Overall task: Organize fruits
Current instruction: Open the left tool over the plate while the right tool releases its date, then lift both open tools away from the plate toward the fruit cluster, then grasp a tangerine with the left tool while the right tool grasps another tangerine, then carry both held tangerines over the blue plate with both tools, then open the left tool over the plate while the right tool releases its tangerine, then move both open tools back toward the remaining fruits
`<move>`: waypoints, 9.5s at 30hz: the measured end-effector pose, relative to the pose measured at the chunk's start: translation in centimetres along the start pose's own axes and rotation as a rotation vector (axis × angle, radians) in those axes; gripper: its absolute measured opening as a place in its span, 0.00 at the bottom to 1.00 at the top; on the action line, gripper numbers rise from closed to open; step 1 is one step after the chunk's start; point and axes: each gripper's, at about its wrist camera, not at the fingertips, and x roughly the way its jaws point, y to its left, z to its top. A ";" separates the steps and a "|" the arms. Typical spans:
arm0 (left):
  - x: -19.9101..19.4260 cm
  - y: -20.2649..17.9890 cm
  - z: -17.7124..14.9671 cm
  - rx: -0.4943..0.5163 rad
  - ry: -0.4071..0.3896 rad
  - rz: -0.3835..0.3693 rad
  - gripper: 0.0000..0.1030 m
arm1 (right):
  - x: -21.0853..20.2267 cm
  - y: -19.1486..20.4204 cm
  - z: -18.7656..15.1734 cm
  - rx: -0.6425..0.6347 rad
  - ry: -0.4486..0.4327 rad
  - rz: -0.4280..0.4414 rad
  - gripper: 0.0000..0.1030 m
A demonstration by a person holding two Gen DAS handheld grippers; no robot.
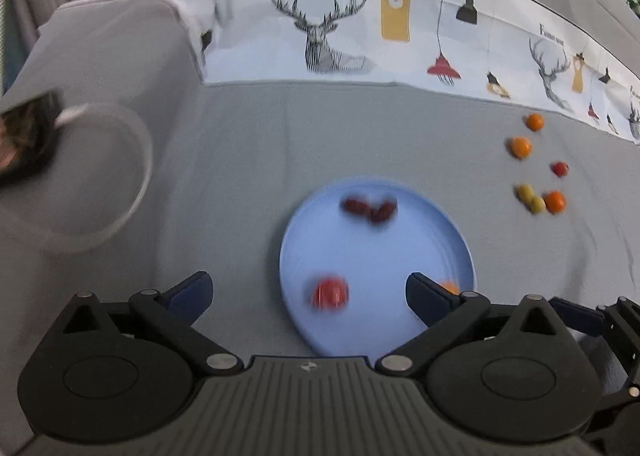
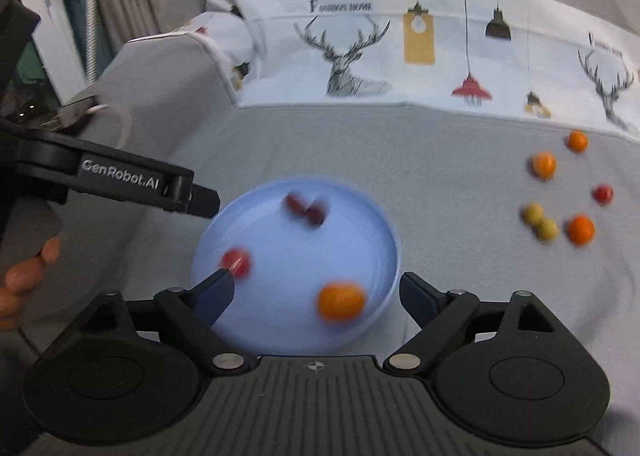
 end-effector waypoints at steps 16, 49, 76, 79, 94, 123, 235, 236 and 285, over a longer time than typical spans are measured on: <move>-12.5 -1.7 -8.5 -0.018 -0.117 0.051 1.00 | -13.0 3.0 -5.0 -0.020 -0.180 -0.043 0.97; -15.8 -3.4 -10.3 -0.008 -0.164 0.069 1.00 | -16.8 2.4 -6.9 0.049 -0.289 -0.043 0.99; -7.1 -11.7 -2.1 0.127 -0.097 0.019 1.00 | -10.4 -8.6 -5.2 0.229 -0.272 -0.361 0.99; -3.8 -14.8 0.4 0.175 -0.086 -0.012 1.00 | -7.7 -12.8 -4.4 0.263 -0.284 -0.441 0.99; 13.0 -24.7 12.0 0.210 0.034 -0.046 1.00 | 10.4 -26.3 0.0 0.201 -0.188 -0.531 0.99; 14.6 -26.9 13.6 0.313 0.002 -0.082 0.39 | 8.6 -31.6 -0.8 0.422 -0.263 -0.737 0.34; 1.4 -0.4 -1.6 -0.018 -0.023 0.086 1.00 | 3.2 -2.4 0.1 -0.070 0.042 -0.045 0.93; 0.6 -0.2 -2.5 -0.023 -0.004 0.093 1.00 | 2.2 -2.2 -0.5 -0.065 0.055 -0.040 0.93; -9.4 -15.7 -4.9 0.369 -0.241 -0.134 1.00 | -19.1 -9.3 -6.7 0.171 -0.348 -0.359 0.99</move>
